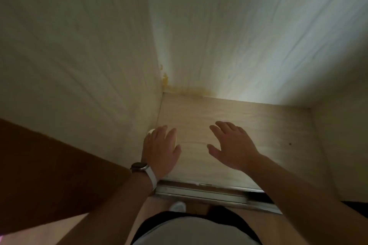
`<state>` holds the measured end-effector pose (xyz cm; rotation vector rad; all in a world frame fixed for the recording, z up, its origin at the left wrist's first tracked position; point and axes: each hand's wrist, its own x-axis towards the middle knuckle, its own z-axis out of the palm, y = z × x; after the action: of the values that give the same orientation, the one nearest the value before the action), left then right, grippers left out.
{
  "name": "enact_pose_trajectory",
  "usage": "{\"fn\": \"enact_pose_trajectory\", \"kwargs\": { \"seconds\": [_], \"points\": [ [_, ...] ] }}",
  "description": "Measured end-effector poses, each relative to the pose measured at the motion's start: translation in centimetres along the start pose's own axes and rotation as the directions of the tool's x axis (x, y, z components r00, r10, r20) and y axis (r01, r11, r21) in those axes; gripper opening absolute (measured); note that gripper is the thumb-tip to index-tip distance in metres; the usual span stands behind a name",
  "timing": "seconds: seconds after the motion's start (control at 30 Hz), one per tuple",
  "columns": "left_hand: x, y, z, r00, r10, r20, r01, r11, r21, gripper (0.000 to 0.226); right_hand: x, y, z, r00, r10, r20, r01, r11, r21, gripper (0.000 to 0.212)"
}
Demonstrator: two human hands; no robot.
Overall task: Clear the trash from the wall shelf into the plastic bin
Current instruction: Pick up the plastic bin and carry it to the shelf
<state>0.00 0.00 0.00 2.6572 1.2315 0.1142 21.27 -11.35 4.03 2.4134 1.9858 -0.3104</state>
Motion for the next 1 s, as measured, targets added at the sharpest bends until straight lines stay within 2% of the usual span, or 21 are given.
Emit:
{"fn": "enact_pose_trajectory", "kwargs": {
  "seconds": [0.03, 0.13, 0.3, 0.43, 0.57, 0.63, 0.7, 0.77, 0.8, 0.87, 1.0],
  "points": [
    [-0.1, -0.2, 0.0, 1.0, -0.005, 0.001, 0.005, 1.0, -0.01, 0.051, 0.2, 0.1, 0.1, 1.0, -0.005, 0.03, 0.005, 1.0, 0.008, 0.068],
    [-0.8, -0.3, 0.4, 0.996, -0.08, -0.041, 0.08, 0.997, -0.009, 0.053, 1.0, 0.8, 0.7, 0.998, -0.06, -0.001, 0.06, 0.998, 0.007, 0.068],
    [-3.0, -0.3, 2.6, 0.949, -0.316, 0.017, 0.316, 0.948, -0.038, 0.059, 2.5, 2.7, 2.3, 0.987, -0.15, 0.05, 0.144, 0.983, 0.112, 0.067],
    [-4.5, -0.4, 6.0, 0.881, -0.472, 0.003, 0.462, 0.861, -0.215, 0.063, 3.8, 3.6, 4.6, 0.971, -0.216, 0.102, 0.188, 0.954, 0.232, 0.067],
    [-5.6, -0.8, 9.8, 0.692, -0.713, 0.114, 0.682, 0.594, -0.427, 0.072, 5.5, 3.8, 7.3, 0.958, -0.19, 0.217, 0.064, 0.874, 0.481, 0.068],
    [-5.7, -1.5, 11.6, 0.634, -0.746, 0.205, 0.73, 0.489, -0.476, 0.076, 6.6, 3.6, 8.8, 0.949, -0.183, 0.256, 0.013, 0.836, 0.549, 0.067],
    [-5.6, -2.2, 13.2, 0.571, -0.763, 0.303, 0.751, 0.336, -0.568, 0.083, 8.1, 3.2, 10.4, 0.941, -0.141, 0.307, -0.086, 0.778, 0.622, 0.062],
    [-5.5, -2.9, 14.8, 0.507, -0.755, 0.416, 0.737, 0.13, -0.663, 0.095, 9.7, 2.8, 12.0, 0.921, -0.074, 0.381, -0.246, 0.65, 0.72, 0.054],
    [-5.5, -3.3, 15.7, 0.496, -0.739, 0.455, 0.722, 0.061, -0.689, 0.1, 10.5, 2.7, 12.9, 0.908, -0.056, 0.415, -0.31, 0.578, 0.755, 0.05],
    [-5.2, -4.1, 17.6, 0.505, -0.723, 0.472, 0.697, 0.019, -0.717, 0.102, 12.1, 2.5, 15.0, 0.893, -0.052, 0.446, -0.361, 0.508, 0.782, 0.048],
    [-5.0, -5.2, 21.2, 0.519, -0.732, 0.442, 0.655, 0.008, -0.756, 0.109, 14.7, 1.9, 19.8, 0.851, -0.052, 0.522, -0.458, 0.411, 0.788, 0.044]
  ]
}}
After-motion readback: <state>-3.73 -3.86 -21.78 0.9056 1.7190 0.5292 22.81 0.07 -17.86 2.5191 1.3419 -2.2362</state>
